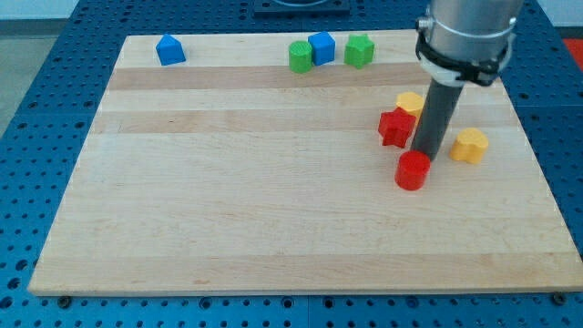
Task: Push the yellow heart slightly upwards
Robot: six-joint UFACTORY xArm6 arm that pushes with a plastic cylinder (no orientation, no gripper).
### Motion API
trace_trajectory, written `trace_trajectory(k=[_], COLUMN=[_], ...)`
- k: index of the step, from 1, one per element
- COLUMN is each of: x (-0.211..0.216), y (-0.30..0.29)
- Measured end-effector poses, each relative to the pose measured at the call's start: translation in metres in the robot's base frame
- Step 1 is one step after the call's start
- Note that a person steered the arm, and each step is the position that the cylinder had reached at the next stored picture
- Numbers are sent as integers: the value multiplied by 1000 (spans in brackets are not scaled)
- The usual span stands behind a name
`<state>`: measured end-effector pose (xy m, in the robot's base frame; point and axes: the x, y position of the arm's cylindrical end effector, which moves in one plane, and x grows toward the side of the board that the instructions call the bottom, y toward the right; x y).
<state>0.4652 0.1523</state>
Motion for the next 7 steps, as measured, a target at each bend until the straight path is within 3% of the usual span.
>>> trace_trajectory(k=[7], x=[5], y=[72])
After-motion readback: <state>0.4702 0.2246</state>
